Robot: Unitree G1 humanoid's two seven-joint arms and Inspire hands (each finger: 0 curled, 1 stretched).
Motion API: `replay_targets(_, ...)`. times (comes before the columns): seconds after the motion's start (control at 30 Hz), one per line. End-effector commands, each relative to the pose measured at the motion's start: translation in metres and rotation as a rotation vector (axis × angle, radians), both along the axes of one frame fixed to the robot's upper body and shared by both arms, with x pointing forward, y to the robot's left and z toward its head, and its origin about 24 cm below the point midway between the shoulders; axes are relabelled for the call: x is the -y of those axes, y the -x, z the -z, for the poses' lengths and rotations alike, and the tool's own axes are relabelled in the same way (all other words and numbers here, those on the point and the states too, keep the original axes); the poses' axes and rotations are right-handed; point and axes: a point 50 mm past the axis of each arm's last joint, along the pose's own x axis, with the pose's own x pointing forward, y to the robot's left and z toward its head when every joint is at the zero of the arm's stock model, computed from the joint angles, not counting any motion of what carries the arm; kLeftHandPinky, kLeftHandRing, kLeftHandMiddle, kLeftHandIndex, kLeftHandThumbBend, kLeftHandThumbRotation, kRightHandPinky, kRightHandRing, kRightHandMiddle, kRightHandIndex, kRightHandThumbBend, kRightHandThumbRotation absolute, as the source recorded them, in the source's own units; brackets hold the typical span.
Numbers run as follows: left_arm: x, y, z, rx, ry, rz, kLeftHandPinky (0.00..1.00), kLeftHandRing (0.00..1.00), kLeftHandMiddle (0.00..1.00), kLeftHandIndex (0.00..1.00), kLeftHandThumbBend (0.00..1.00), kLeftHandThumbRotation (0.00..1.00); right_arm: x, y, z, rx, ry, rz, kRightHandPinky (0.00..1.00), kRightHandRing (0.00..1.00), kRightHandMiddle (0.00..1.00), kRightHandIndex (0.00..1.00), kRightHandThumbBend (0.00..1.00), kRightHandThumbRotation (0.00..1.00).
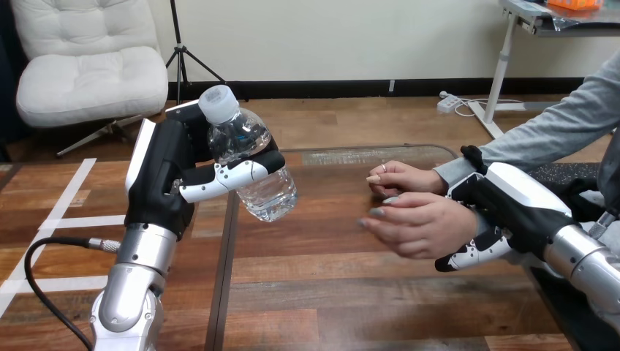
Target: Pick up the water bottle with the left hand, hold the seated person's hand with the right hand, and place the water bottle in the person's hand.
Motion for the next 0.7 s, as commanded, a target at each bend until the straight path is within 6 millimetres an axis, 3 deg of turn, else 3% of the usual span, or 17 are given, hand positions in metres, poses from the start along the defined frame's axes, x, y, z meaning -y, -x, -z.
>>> replay_targets(0.0, 0.002, -0.005, -0.027, 0.124, -0.005, -0.002, 0.24, 0.29, 0.33, 0.36, 0.67, 0.00, -0.004, -0.018, -0.032, 0.132, -0.022, -0.007, 0.17, 0.21, 0.27, 0.28, 0.82, 0.00)
replay_targets(0.67, 0.017, -0.009, -0.022, 0.086, -0.007, 0.054, 0.24, 0.29, 0.33, 0.36, 0.68, 0.00, -0.005, -0.018, -0.033, 0.140, -0.033, -0.009, 0.18, 0.22, 0.27, 0.29, 0.83, 0.00)
